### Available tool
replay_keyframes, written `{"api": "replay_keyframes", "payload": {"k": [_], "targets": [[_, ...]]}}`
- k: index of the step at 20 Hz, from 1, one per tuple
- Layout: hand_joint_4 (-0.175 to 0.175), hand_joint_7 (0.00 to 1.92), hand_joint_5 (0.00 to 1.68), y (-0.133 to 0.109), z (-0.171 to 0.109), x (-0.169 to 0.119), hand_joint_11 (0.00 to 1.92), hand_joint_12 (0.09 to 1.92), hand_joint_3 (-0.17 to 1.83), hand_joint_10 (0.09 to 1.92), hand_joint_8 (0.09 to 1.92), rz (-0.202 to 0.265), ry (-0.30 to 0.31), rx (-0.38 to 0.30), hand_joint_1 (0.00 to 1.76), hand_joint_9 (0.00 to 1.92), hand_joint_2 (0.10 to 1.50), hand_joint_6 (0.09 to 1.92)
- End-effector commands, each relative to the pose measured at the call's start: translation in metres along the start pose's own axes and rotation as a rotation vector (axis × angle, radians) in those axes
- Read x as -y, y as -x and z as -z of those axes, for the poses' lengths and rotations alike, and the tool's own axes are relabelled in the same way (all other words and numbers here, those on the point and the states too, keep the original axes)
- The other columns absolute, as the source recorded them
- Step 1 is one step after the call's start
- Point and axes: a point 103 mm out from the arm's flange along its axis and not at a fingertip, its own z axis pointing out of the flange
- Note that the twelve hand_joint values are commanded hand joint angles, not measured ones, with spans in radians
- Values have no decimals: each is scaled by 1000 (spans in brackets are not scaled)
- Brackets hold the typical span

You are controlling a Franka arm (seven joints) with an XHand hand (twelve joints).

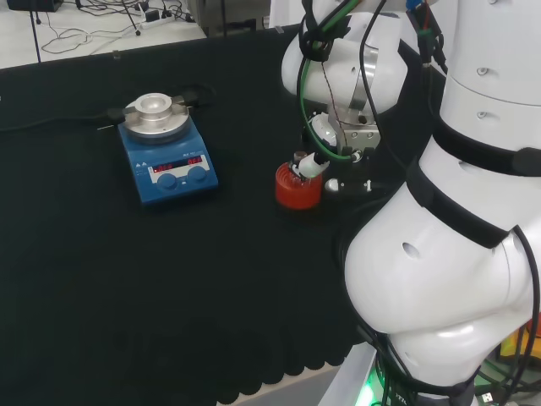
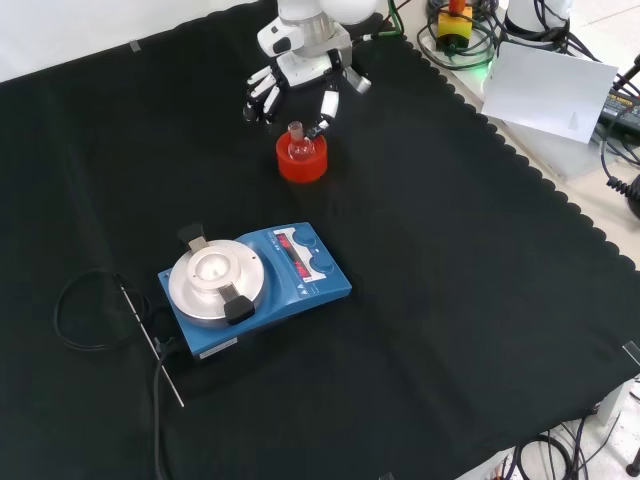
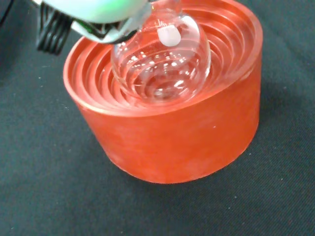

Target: Pick up the round-bottom flask.

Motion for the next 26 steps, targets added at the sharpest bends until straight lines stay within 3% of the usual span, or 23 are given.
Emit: {"api": "replay_keyframes", "payload": {"k": [1, 26], "targets": [[-85, 269, 819, 3, -1, -2, 177, 1408, 672, 696, 723, -7, 3, 10, 940, 503, 624, 803], [-93, 290, 1001, -3, -2, -2, 210, 1393, 648, 680, 723, 8, -20, -10, 926, 536, 659, 780]]}}
